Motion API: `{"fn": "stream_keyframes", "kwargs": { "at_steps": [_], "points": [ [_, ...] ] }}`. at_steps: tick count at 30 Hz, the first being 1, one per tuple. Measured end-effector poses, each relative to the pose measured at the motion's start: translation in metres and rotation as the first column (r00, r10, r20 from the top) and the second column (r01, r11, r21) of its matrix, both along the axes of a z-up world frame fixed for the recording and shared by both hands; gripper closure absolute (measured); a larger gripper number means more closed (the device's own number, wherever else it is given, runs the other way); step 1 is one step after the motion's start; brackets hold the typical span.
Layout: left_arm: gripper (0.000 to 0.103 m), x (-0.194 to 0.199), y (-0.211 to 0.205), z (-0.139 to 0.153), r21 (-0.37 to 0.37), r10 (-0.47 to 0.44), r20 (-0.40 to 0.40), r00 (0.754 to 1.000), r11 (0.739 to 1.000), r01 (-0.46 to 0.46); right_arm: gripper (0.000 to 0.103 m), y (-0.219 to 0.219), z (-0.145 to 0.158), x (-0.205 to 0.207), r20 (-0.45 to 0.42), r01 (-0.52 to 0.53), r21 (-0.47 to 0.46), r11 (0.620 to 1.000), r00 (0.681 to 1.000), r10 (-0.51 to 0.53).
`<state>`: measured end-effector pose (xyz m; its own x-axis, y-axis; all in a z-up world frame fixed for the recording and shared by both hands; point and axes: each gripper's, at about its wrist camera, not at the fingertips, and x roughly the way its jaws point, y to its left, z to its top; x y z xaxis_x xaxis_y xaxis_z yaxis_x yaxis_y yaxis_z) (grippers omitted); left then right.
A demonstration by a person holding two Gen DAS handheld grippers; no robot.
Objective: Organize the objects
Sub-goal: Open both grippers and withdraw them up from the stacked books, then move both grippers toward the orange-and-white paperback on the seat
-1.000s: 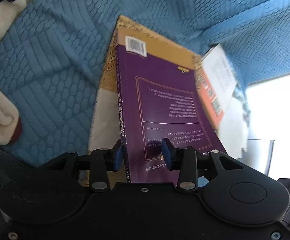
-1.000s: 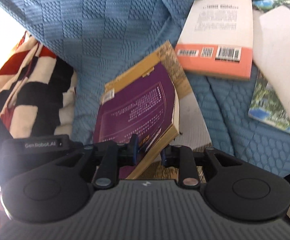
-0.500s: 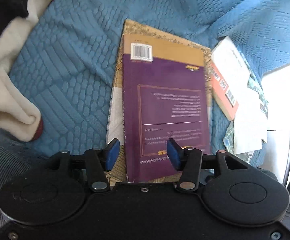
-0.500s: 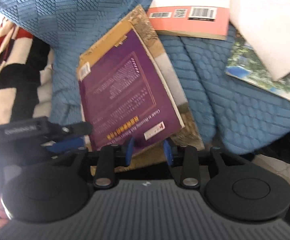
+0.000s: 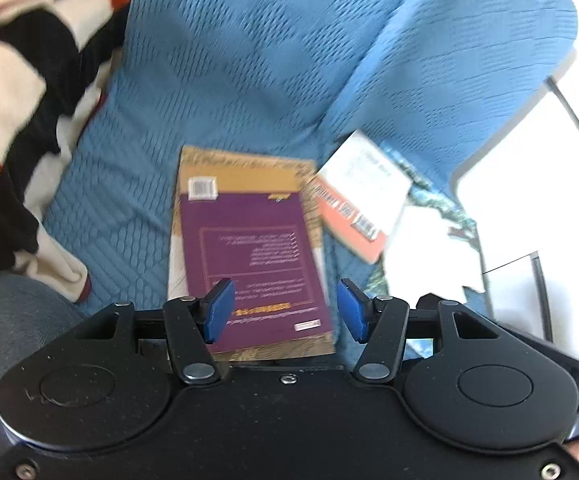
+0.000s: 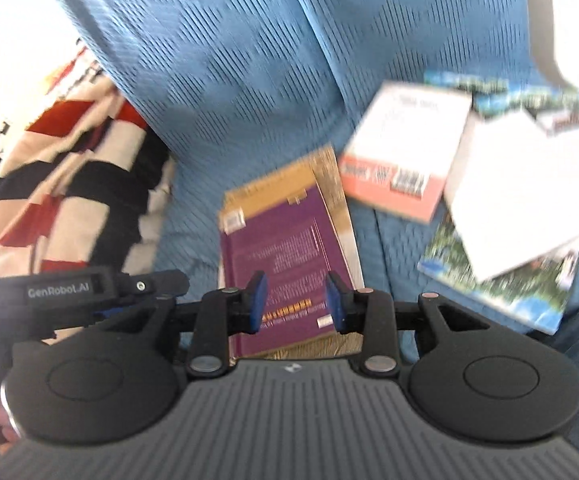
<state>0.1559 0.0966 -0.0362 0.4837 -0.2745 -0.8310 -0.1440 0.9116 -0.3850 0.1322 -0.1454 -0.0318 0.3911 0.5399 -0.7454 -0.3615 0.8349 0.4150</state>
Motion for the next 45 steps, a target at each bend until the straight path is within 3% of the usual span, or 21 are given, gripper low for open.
{"fn": "stream_keyframes", "kwargs": {
  "at_steps": [7, 15, 21, 25, 37, 39, 41, 43, 45],
  "points": [
    [0.045, -0.036, -0.025, 0.053, 0.041, -0.013, 0.122, 0.993, 0.999, 0.008, 0.067, -0.027, 0.045, -0.022, 0.118, -0.008, 0.038, 0.999, 0.993, 0.004],
    [0.041, -0.077, -0.054, 0.087, 0.055, -0.049, 0.212, 0.976, 0.998, 0.038, 0.067, -0.067, 0.074, -0.056, 0.203, 0.015, 0.056, 0.998, 0.979, -0.026],
    [0.035, -0.104, -0.072, 0.106, 0.068, -0.062, 0.263, 0.963, 0.997, 0.046, 0.067, -0.088, 0.085, -0.08, 0.24, 0.041, 0.061, 0.997, 0.969, -0.055],
    [0.022, -0.117, -0.08, 0.114, 0.077, -0.071, 0.293, 0.953, 0.996, 0.05, 0.067, -0.096, 0.089, -0.092, 0.261, 0.04, 0.062, 0.997, 0.964, -0.055],
    [0.005, -0.148, -0.103, 0.126, 0.118, -0.102, 0.348, 0.932, 0.991, 0.065, 0.067, -0.114, 0.085, -0.115, 0.303, 0.051, 0.039, 0.998, 0.951, -0.06],
    [0.003, -0.152, -0.104, 0.127, 0.116, -0.097, 0.357, 0.929, 0.992, 0.059, 0.059, -0.118, 0.084, -0.117, 0.308, 0.061, 0.037, 0.997, 0.949, -0.07],
    [0.001, -0.155, -0.105, 0.128, 0.114, -0.095, 0.365, 0.926, 0.992, 0.057, 0.03, -0.122, 0.083, -0.119, 0.316, 0.073, 0.046, 0.996, 0.945, -0.084],
    [0.001, -0.159, -0.106, 0.128, 0.11, -0.097, 0.375, 0.922, 0.992, 0.06, 0.017, -0.127, 0.082, -0.121, 0.328, 0.086, 0.062, 0.994, 0.939, -0.102],
    [0.001, -0.163, -0.107, 0.128, 0.11, -0.1, 0.379, 0.92, 0.992, 0.062, 0.018, -0.129, 0.081, -0.121, 0.326, 0.095, 0.049, 0.994, 0.939, -0.106]
  ]
}}
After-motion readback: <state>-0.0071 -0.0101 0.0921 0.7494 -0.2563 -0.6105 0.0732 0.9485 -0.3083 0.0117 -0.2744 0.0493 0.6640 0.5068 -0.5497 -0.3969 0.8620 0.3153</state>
